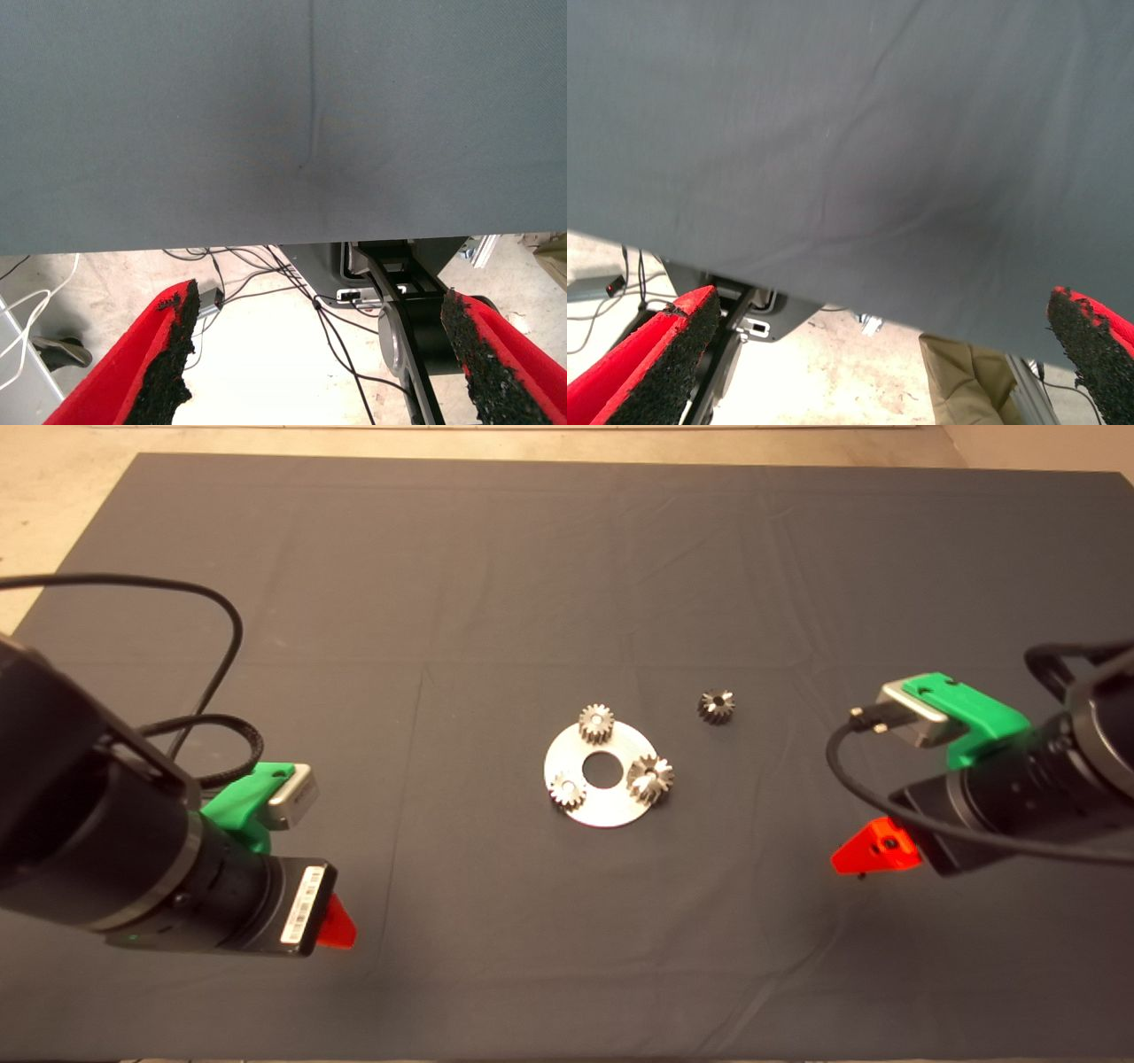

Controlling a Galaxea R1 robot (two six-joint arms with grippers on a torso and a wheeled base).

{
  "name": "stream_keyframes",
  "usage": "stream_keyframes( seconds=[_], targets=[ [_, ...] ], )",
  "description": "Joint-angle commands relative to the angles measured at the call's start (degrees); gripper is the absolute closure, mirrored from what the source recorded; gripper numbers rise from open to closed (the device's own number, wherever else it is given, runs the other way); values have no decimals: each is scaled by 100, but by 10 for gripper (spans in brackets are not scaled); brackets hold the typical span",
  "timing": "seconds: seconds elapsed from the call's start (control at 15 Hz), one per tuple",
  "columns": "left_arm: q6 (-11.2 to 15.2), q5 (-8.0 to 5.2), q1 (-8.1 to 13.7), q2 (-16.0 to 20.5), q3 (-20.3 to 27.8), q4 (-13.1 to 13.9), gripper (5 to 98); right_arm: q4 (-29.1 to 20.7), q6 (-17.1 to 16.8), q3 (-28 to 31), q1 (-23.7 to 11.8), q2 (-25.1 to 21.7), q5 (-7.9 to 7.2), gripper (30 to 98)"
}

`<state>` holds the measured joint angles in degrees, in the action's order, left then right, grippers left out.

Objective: Remove an incorrectly installed larger gear and replace it with the correct smaller gear

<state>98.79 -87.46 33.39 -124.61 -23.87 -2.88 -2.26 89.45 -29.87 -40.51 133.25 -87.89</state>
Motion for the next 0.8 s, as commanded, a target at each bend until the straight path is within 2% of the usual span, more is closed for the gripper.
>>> stream_keyframes(
  seconds=[0.0,0.13,0.27,0.73],
  targets=[
    [105,-755,89,-16,77,116,347,-182,-936,-1507,-98,594,-711,308],
    [105,-755,89,-16,86,112,347,-179,-1167,-1984,-74,954,-711,308],
    [105,-755,97,2,95,112,347,-170,-1412,-2398,164,1233,-711,308],
    [114,-755,89,-14,95,112,347,-126,-1855,-2919,1099,1322,-711,308]
  ],
)
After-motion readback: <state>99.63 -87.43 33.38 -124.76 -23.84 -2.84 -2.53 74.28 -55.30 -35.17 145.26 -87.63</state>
